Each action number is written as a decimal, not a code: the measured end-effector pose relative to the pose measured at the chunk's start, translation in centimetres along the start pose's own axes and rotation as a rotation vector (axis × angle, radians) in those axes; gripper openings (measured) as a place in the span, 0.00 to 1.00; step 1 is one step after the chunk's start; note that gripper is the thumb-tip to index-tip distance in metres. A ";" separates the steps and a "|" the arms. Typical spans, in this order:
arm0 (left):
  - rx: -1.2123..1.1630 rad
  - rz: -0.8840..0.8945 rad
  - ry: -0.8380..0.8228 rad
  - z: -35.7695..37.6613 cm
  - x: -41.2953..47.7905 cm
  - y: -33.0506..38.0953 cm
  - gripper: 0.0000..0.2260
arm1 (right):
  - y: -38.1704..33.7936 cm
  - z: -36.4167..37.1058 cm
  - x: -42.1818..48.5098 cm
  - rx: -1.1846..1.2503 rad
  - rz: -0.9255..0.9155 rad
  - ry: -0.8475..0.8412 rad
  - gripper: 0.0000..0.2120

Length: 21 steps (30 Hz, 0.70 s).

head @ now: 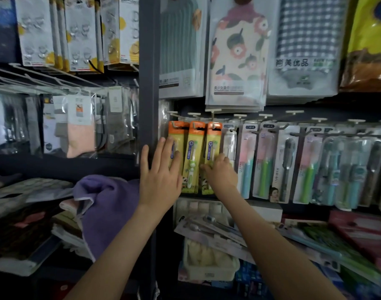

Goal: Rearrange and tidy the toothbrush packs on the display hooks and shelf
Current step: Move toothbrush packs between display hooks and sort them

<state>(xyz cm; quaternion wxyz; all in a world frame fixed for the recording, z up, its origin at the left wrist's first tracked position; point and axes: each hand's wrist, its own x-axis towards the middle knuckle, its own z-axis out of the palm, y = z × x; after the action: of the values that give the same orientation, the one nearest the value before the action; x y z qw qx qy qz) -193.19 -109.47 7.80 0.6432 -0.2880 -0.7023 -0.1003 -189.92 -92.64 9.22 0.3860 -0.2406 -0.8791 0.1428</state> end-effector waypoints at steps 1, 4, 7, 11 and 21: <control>-0.019 -0.013 0.005 -0.3 0.0 0.7 0.19 | 0.3 -0.4 -0.3 -0.014 -0.017 0.002 0.23; -0.142 0.001 -0.010 -0.8 -0.1 4.3 0.18 | 2.6 -2.5 -1.6 -0.030 -0.104 0.070 0.20; -0.312 0.031 -0.041 -1.1 0.3 9.4 0.18 | 6.9 -6.0 -2.7 -0.044 -0.150 0.134 0.15; -0.464 0.010 -0.174 -1.7 1.6 17.5 0.22 | 15.2 -12.2 -4.0 -0.076 -0.136 0.242 0.19; -0.658 0.059 -0.296 -2.2 5.2 39.4 0.24 | 37.5 -24.3 -4.3 -0.082 0.182 0.353 0.27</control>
<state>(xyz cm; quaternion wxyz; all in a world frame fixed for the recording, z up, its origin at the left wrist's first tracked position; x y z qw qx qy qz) -170.28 -77.08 4.10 0.4101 -0.5113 -0.7093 -0.2596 -157.55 -61.74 6.31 0.5094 -0.3557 -0.7776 0.0969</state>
